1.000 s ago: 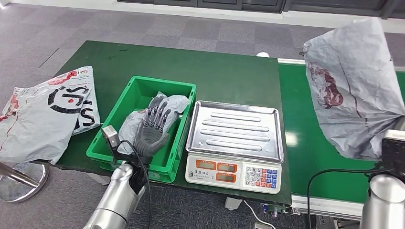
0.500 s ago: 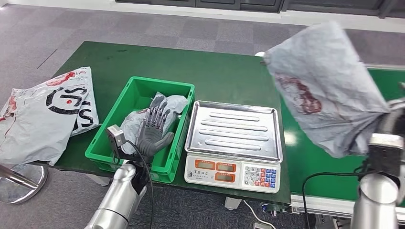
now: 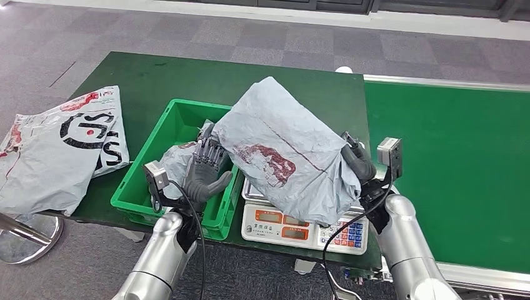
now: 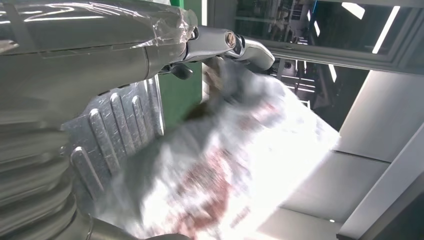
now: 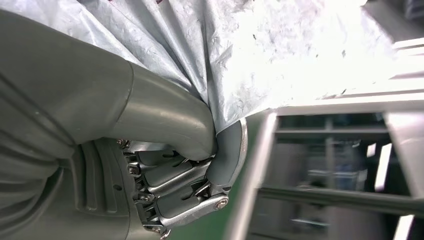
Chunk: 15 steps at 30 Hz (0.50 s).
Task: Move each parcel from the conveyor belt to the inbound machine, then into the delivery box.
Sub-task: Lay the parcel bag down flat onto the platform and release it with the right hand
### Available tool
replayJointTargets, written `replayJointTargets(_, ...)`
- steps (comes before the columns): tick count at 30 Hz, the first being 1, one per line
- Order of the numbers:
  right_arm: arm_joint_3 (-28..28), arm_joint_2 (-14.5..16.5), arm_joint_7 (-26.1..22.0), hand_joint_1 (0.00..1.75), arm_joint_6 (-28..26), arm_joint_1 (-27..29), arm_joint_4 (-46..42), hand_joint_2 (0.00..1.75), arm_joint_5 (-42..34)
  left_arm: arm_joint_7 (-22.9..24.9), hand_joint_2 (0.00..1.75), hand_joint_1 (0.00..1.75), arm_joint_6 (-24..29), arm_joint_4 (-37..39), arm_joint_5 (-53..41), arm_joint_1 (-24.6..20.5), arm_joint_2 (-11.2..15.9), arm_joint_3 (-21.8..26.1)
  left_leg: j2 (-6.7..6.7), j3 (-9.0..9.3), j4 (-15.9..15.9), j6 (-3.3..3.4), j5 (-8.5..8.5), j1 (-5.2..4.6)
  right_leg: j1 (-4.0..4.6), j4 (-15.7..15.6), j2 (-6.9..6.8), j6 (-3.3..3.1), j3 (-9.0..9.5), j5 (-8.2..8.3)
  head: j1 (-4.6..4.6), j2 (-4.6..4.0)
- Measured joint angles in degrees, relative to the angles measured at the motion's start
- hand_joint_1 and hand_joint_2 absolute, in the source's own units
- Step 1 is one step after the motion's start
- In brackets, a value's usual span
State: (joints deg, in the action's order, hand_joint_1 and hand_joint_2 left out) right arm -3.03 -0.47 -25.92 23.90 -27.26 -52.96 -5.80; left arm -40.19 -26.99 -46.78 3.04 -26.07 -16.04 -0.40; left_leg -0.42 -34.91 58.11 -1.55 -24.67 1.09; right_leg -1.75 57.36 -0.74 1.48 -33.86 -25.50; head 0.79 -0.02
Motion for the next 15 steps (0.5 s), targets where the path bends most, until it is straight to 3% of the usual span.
replayJointTargets(5,-1.65,0.23,0.85,1.75,-1.12,-1.67,6.65,1.75,-2.59,0.00,1.75,0.00,0.66,0.01,-0.26,0.02,0.02,-0.04,0.03,-0.02,0.00,-0.03,-0.05,0.00,0.00,-0.02,0.02,0.02,-0.05,-0.02,0.00,0.00)
replayJointTargets(8,-2.30,0.23,0.94,1.75,-4.61,-1.92,8.70,1.75,-1.66,0.00,1.75,0.00,0.75,0.01,-0.14,0.06,0.02,-0.06,0.04,-0.02,0.00,-0.04,-0.05,0.00,0.00,-0.02,0.02,0.02,-0.05,-0.02,0.00,0.01)
replayJointTargets(15,-5.76,-0.37,-1.67,1.75,-26.15,-2.51,10.48,1.75,9.98,0.00,1.75,0.00,1.52,-0.08,-0.15,0.16,0.02,-0.22,0.04,-0.01,0.00,-0.04,-0.05,0.00,0.00,-0.02,0.03,0.02,-0.06,-0.02,0.00,0.00)
